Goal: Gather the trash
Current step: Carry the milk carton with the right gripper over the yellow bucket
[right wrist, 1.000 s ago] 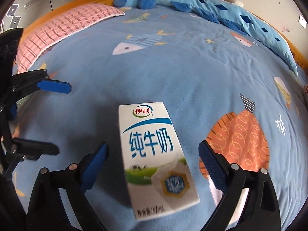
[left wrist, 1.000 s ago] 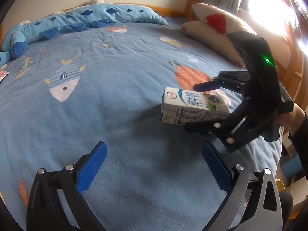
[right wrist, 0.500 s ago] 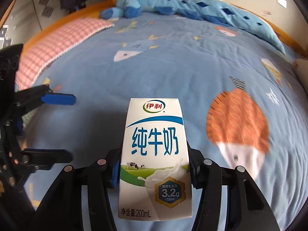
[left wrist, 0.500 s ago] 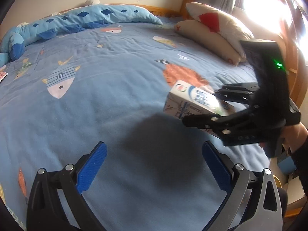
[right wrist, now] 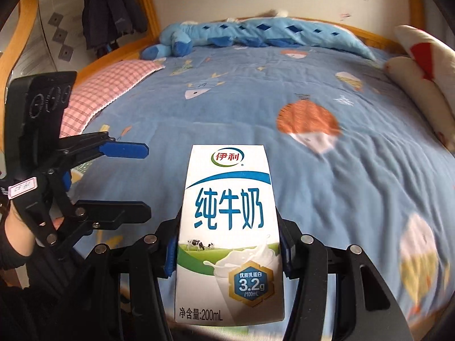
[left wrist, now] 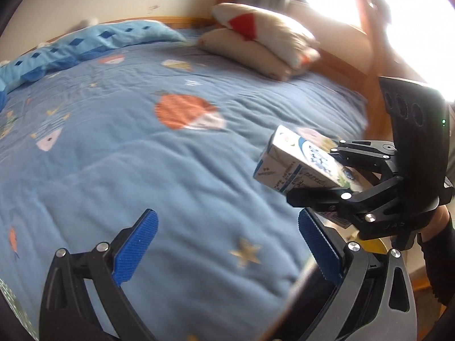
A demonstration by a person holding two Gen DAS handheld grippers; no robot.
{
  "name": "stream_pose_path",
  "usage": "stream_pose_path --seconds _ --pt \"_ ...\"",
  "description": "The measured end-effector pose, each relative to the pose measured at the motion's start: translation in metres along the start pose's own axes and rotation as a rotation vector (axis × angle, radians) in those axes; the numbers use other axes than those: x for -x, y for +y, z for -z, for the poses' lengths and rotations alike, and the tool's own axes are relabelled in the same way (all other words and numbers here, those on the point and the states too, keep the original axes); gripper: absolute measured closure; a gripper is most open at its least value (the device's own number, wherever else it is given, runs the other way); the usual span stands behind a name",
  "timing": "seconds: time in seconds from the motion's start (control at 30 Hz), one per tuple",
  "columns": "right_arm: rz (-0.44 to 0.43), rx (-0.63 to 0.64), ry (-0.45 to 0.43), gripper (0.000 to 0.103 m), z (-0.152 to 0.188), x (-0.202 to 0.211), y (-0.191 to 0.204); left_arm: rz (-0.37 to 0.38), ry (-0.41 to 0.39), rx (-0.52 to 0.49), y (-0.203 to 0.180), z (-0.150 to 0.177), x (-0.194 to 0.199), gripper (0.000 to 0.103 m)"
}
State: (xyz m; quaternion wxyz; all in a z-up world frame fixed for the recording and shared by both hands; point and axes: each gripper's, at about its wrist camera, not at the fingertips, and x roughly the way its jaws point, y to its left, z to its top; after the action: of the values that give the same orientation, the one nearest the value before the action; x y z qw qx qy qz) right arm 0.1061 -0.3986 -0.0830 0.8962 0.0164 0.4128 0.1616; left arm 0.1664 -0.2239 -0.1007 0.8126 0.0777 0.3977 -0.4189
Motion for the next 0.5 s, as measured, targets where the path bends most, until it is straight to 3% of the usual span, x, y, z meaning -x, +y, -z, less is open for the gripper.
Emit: stream_pose_path --seconds 0.33,0.5 --pt "0.230 -0.246 -0.112 0.051 0.117 0.125 -0.002 0.164 0.009 -0.148 -0.114 0.027 0.005 0.004" --pt "0.302 -0.345 -0.130 0.051 0.176 0.162 0.000 0.261 0.044 -0.239 -0.182 0.047 -0.003 0.004"
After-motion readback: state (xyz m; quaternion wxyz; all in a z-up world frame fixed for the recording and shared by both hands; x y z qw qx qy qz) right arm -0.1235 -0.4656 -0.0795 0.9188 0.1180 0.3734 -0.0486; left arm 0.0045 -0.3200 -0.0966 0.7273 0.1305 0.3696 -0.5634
